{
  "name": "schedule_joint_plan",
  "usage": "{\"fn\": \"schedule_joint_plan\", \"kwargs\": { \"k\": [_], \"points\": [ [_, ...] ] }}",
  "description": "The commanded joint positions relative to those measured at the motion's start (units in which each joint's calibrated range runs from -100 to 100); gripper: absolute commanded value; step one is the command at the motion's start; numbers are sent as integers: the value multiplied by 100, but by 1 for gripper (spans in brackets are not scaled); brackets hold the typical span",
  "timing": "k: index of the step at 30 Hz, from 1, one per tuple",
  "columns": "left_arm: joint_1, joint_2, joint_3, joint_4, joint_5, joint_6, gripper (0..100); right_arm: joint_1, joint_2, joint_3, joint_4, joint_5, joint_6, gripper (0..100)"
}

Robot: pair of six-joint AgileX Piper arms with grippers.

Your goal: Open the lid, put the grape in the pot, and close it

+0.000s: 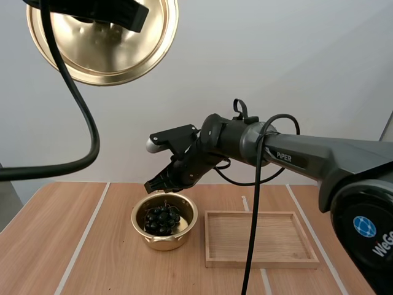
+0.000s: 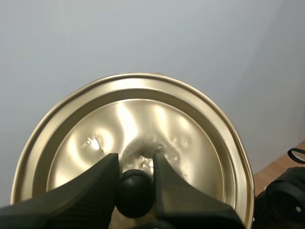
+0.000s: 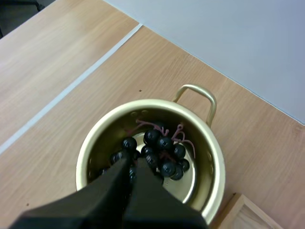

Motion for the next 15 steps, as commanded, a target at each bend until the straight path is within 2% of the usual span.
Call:
{"fn": "schedule_joint_plan", "kwargs": {
  "k": [1,4,10,15],
  "points": [
    [-17,-13,-52,25,-68,-92,0,-61,-305,112,-486,406,421,0],
    [-17,1,-52,25,62,-140,0,-252,-764,363,-710,448,640,0],
    [-17,144,-29,-6,307,-140,0,-775,-2050,1027,-711,696,648,0],
    [-17,534,-15,-92,345,-70,0,-922,-3068,1463,-711,1175,648,0]
  ]
}}
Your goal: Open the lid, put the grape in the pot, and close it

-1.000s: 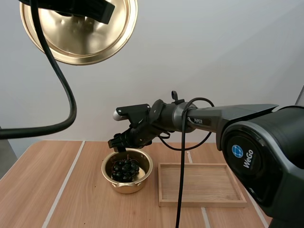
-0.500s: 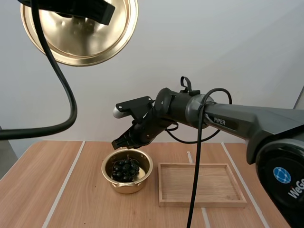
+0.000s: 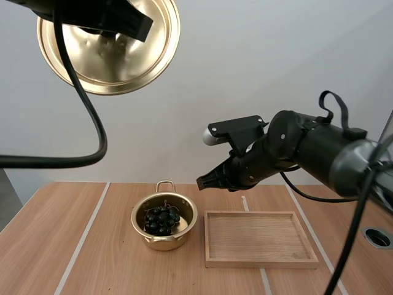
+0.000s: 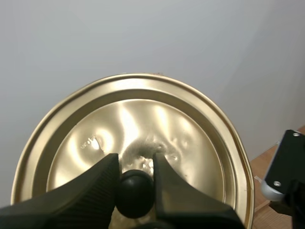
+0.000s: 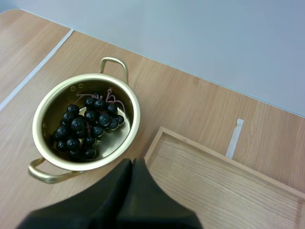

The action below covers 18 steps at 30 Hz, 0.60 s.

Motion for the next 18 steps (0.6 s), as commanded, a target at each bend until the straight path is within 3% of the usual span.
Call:
{"fn": "schedule_joint_plan", "kwargs": {
  "k": [1,11,18],
  "points": [
    [-17,397,26,-166,0,112,0,-119,-1239,452,-15,757,25,0],
    [-17,1595,1065,-218,0,811,0,-119,-3101,611,-15,2050,47,0],
    [-17,2523,2009,-338,0,1141,0,-119,-3721,611,-15,2813,47,0]
  ]
}}
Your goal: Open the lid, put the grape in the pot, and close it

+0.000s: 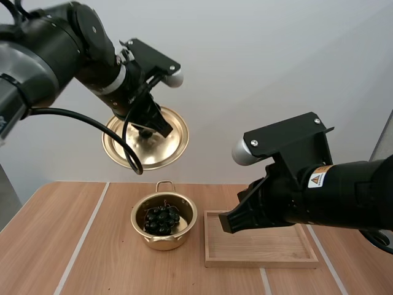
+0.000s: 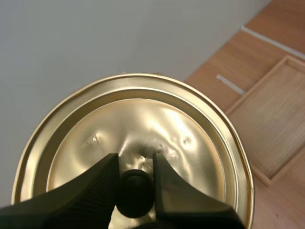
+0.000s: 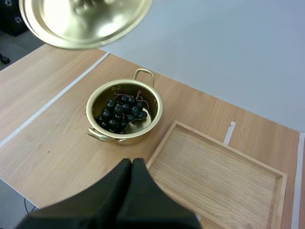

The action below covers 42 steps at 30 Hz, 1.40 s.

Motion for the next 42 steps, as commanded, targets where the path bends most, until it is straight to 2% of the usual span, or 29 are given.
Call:
{"fn": "schedule_joint_plan", "kwargs": {
  "k": [1,11,20,42],
  "points": [
    [-17,376,290,-152,0,179,0,-25,-215,18,1,295,12,0],
    [-17,1297,1057,-427,0,719,0,-25,-253,18,-39,411,12,0],
    [-17,1499,1796,-725,-1172,1168,0,-25,-253,18,-51,411,12,0],
    [-17,2111,1839,-1047,-1410,1406,0,-25,-253,18,-51,411,12,0]
  ]
}}
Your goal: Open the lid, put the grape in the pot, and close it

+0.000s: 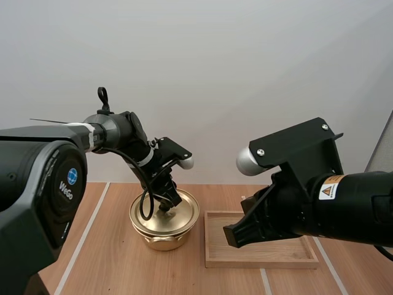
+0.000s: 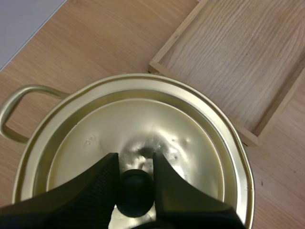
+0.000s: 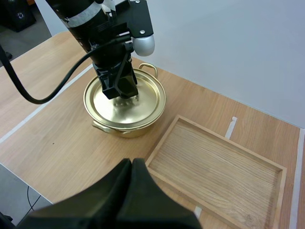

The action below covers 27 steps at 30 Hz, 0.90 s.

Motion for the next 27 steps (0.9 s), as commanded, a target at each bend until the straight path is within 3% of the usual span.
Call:
{"fn": "schedule_joint_plan", "kwargs": {
  "k": [1,9,14,18,21,22,27],
  "points": [
    [-17,-6,13,-150,-133,39,0,-25,-54,18,-41,48,12,0],
    [-17,-6,13,-130,-217,39,1,-25,-54,18,-41,48,12,0],
    [-17,-6,13,-130,-217,39,15,-25,-54,18,-41,48,12,0],
    [-17,-6,13,-130,-217,39,47,-25,-54,18,-41,48,12,0],
    [-17,-35,13,-130,-200,-19,94,-25,-54,18,-39,102,12,0],
    [-17,-47,13,-130,-181,-43,100,-25,-54,18,-39,121,12,0],
    [-17,-335,13,-130,-19,-88,100,-25,-54,18,-39,160,12,0]
  ]
}}
